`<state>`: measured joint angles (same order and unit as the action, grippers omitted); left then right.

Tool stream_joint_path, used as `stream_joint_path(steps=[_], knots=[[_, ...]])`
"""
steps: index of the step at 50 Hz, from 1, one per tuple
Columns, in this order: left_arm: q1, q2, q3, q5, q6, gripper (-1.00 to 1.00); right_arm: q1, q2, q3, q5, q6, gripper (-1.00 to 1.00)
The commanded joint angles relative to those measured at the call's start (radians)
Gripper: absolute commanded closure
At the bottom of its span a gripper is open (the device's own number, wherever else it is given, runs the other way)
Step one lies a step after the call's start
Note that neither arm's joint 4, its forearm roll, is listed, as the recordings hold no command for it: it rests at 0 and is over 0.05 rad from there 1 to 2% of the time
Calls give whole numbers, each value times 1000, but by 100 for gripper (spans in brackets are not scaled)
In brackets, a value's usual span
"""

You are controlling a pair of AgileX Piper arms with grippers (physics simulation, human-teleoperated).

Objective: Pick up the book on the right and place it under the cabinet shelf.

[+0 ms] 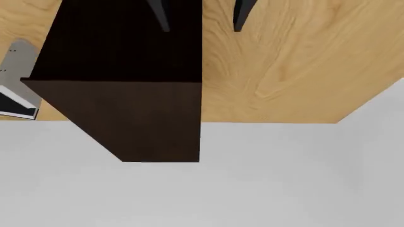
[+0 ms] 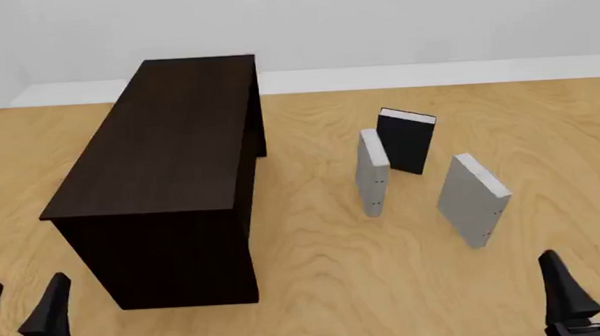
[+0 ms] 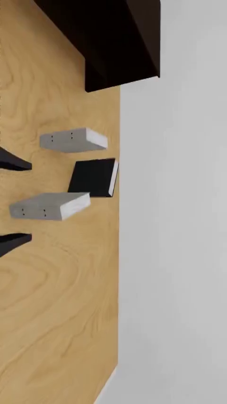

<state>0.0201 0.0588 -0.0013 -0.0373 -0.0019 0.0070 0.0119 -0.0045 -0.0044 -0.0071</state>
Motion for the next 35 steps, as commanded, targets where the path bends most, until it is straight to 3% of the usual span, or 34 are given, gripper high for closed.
stream_joint_path(steps=[1,4,9,13,15,17,21,27,30,35], knots=[[49,30,-1,-4,-5,-100,20,60,-30,-7,13,-100],[55,156,1,-78,-6,-100,46,89,-63,2,17,-100],[52,99,0,-45,-6,-100,54,168,-120,9,42,-100],[52,106,0,-47,-6,-100,56,242,-198,38,-30,-100],[52,108,0,-50,-6,-100,43,264,-232,55,-15,-100],[52,114,0,-56,-6,-100,42,295,-269,73,-51,-100],[52,126,1,-68,-6,-100,28,366,-361,130,-17,-100],[52,130,1,-71,-6,-100,41,501,-476,202,-21,-100],[52,130,1,-71,-6,-100,41,556,-519,231,-65,-100],[52,133,1,-73,-6,-100,65,639,-601,305,-43,-100]])
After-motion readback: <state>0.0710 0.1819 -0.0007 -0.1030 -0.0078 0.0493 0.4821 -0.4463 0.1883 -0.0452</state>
